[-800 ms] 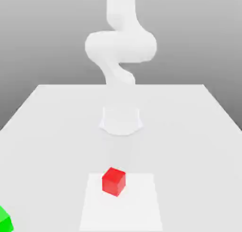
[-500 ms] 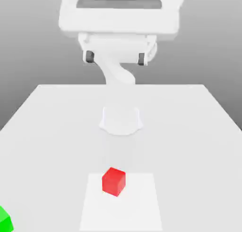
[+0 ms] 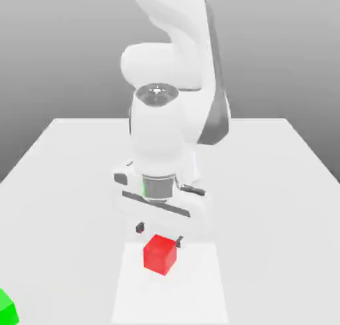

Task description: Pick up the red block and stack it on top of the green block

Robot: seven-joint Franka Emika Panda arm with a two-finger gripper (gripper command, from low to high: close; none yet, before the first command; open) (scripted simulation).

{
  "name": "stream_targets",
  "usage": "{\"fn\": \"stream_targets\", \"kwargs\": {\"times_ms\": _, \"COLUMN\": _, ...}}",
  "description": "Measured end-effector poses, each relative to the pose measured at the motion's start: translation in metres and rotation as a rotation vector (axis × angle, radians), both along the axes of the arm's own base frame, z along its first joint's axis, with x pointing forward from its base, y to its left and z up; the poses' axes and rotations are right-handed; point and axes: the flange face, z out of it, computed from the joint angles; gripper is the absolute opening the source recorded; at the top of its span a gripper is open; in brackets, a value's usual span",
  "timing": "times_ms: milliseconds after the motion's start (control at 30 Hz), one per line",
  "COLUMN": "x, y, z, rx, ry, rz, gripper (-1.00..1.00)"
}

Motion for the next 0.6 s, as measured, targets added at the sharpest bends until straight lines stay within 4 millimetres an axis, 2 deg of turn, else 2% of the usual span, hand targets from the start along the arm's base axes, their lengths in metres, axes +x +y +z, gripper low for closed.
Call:
{"fn": "stream_targets", "kwargs": {"times_ms": 100, "x": -0.003, "y": 0.000, "z": -0.023, "rx": -0.001, "ry": 0.004, "rz": 0.002, "gripper": 0.00}}
{"fn": "stream_targets", "kwargs": {"times_ms": 133, "x": -0.004, "y": 0.000, "z": -0.027, "rx": -0.001, "ry": 0.005, "rz": 0.003, "gripper": -1.00}}
{"fn": "stream_targets", "kwargs": {"times_ms": 367, "x": -0.003, "y": 0.000, "z": -0.027, "rx": -0.001, "ry": 0.003, "rz": 0.002, "gripper": -1.00}}
{"fn": "stream_targets", "kwargs": {"times_ms": 600, "x": -0.001, "y": 0.000, "z": 0.020, "rx": -0.001, "ry": 0.000, "rz": 0.002, "gripper": -1.00}}
